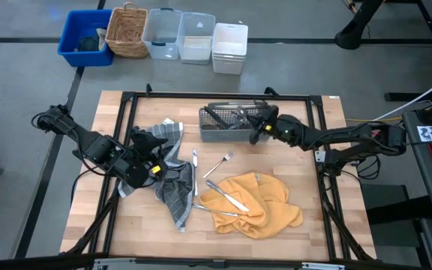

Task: Sort silverware
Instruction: Put the silver spoon into the gray utensil holder, then put the silver knife into the gray utensil holder

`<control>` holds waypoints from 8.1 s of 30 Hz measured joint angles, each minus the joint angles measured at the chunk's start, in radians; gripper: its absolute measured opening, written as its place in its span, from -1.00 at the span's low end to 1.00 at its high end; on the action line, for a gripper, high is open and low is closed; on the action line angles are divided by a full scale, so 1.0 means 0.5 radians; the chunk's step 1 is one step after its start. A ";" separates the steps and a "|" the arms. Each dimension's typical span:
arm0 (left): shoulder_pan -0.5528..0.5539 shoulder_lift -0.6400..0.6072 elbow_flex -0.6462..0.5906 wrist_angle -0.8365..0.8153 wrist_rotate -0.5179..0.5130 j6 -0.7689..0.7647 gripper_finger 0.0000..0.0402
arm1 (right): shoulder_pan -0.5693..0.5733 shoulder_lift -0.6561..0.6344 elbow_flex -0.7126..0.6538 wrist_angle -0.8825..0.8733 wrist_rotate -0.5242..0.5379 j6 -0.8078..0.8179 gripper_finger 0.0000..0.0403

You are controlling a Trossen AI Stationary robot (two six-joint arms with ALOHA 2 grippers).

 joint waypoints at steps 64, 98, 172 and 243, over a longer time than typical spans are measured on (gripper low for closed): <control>0.816 0.837 0.000 0.932 1.614 -0.055 -0.37 | 0.000 -0.566 0.538 -1.205 -0.316 -0.267 -0.30; 0.226 1.531 0.001 1.498 1.882 1.123 -0.37 | 0.001 -0.565 0.540 -1.350 -0.421 -0.266 -0.30; 0.934 1.482 0.009 2.098 3.412 0.642 -0.80 | 0.002 -0.565 0.539 -1.808 -1.479 -0.204 -0.30; 1.269 1.479 0.009 2.190 3.414 0.275 -0.78 | 0.891 -0.443 0.539 -1.869 -0.589 -0.863 -0.30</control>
